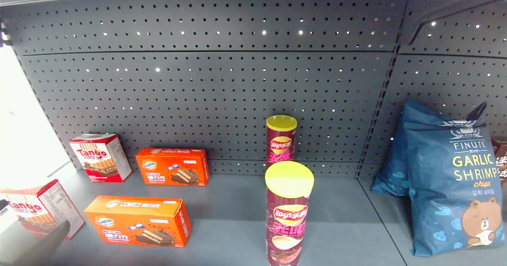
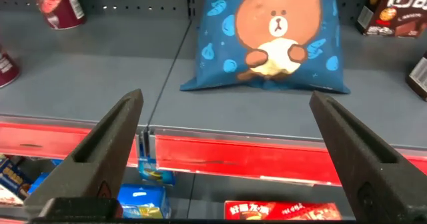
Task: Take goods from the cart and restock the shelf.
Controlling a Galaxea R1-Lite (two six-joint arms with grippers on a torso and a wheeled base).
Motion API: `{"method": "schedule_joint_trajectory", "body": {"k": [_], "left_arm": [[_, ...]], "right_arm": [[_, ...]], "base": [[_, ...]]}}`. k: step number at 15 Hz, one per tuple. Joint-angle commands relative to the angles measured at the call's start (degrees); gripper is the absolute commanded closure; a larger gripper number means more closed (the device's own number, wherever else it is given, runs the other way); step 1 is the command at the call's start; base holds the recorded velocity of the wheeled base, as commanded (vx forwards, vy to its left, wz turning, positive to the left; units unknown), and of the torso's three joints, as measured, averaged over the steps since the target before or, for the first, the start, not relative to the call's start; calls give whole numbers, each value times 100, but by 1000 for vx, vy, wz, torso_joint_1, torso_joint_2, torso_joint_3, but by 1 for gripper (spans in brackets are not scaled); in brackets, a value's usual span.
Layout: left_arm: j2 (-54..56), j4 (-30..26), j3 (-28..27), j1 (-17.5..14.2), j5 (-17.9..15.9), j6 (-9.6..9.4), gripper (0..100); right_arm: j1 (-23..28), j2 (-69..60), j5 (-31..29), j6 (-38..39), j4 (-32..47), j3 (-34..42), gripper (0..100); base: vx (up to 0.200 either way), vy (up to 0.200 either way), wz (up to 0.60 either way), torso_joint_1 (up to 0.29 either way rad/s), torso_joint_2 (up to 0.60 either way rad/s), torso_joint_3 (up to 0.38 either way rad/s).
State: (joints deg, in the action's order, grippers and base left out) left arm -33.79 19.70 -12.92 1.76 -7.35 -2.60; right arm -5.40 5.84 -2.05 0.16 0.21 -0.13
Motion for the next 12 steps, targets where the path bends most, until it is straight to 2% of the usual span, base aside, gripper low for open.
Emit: {"method": "schedule_joint_trajectory", "body": {"k": [1, 3, 5, 6, 7, 9, 10, 11, 12], "left_arm": [[1164, -748, 35, -35, 129, 58, 0], [1815, -1487, 158, -26, 260, 49, 0], [2201, -1935, 299, -35, 287, -22, 0], [2298, -1979, 334, -52, 348, -22, 0], [2632, -2032, 589, -176, 638, -22, 0], [3379, -2014, 1116, -211, 885, 22, 0], [3370, -1952, 1292, -193, 1122, 66, 0], [3379, -1988, 1292, -193, 1113, 119, 0], [3379, -1988, 1292, -184, 964, 233, 0]], "right_arm": [[-5, 5, 3, 2, -3, 13, 0], [-5, 5, 3, 2, 6, 13, 0], [-5, 5, 3, 2, 6, 13, 0], [-5, 5, 3, 2, 6, 13, 0], [-5, 5, 3, 2, -3, 13, 0], [-5, 5, 3, 2, 6, 13, 0], [-5, 5, 3, 2, -3, 13, 0], [-5, 5, 3, 2, -3, 13, 0], [-5, 5, 3, 2, -3, 13, 0]], "base": [[0, 0, 0, 0, 0, 0], [0, 0, 0, 0, 0, 0], [0, 0, 0, 0, 0, 0], [0, 0, 0, 0, 0, 0], [0, 0, 0, 0, 0, 0], [0, 0, 0, 0, 0, 0], [0, 0, 0, 0, 0, 0], [0, 0, 0, 0, 0, 0], [0, 0, 0, 0, 0, 0]]}}
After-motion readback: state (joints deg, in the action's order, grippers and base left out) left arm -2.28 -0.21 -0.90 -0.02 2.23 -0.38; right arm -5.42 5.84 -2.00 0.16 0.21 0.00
